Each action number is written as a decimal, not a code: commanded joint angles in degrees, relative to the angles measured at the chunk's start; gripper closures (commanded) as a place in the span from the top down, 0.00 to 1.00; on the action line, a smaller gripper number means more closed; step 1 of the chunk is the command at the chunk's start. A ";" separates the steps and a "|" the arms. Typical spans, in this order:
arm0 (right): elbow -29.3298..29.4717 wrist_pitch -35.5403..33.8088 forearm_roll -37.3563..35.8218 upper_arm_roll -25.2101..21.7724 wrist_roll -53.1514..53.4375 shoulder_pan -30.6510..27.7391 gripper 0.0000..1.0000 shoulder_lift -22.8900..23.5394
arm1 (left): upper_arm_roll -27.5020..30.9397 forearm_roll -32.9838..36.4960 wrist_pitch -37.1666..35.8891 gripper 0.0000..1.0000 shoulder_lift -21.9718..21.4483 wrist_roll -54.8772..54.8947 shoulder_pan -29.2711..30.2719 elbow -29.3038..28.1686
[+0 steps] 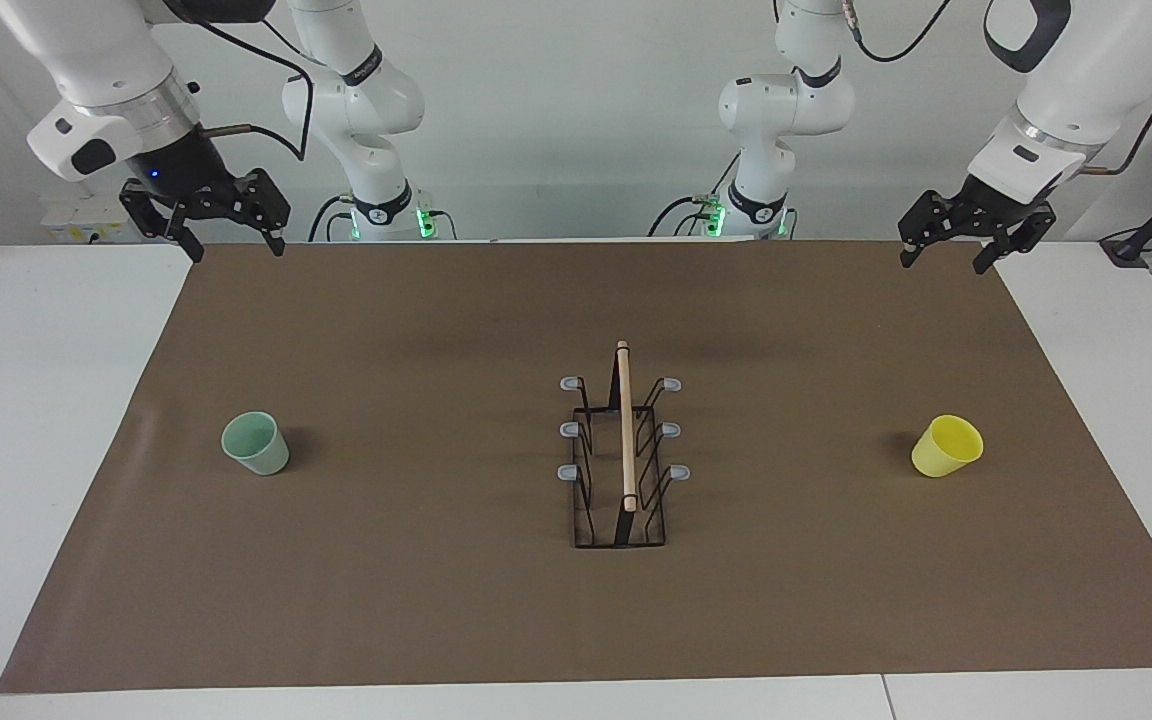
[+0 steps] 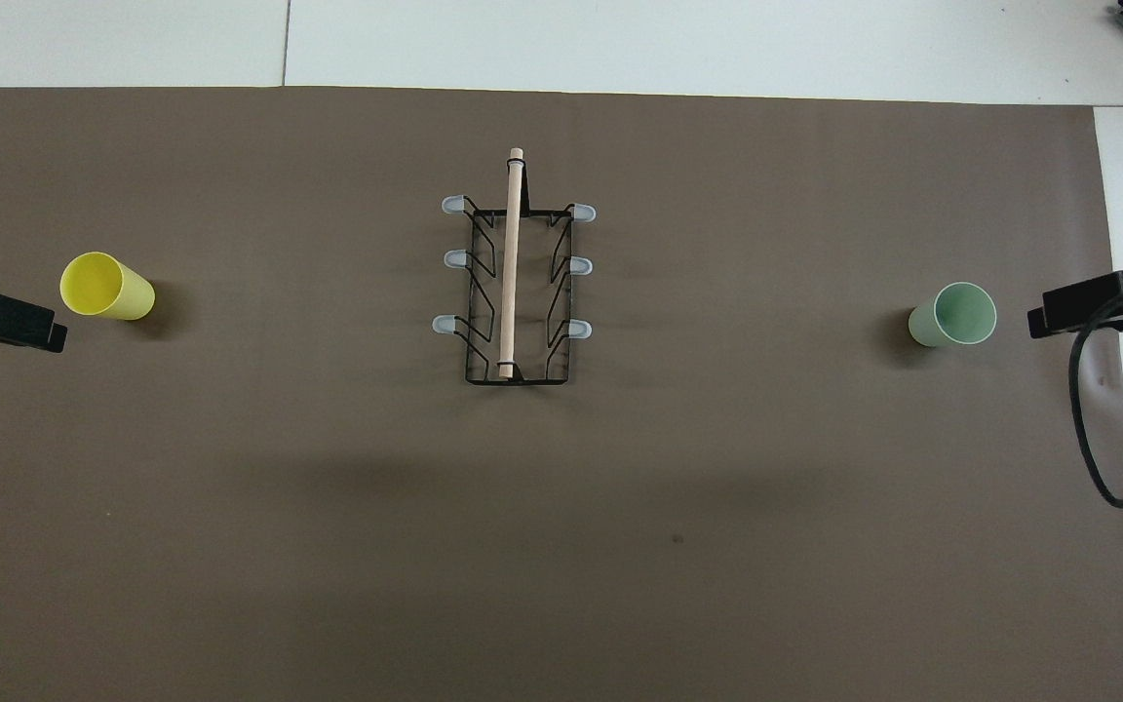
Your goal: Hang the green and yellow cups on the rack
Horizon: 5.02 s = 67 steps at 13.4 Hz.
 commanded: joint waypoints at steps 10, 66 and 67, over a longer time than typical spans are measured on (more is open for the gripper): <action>-2.04 0.98 -0.85 0.04 0.28 0.21 1.00 -1.44 | 0.52 -1.38 0.94 1.00 2.98 -0.55 0.19 1.88; -21.90 23.38 -63.60 1.01 -33.30 15.15 1.00 21.93 | 10.28 -56.75 17.55 1.00 33.58 -57.34 18.04 -8.11; -22.25 24.00 -64.99 1.01 -33.30 15.15 1.00 22.28 | 10.27 -56.93 17.99 1.00 33.48 -57.33 17.95 -8.48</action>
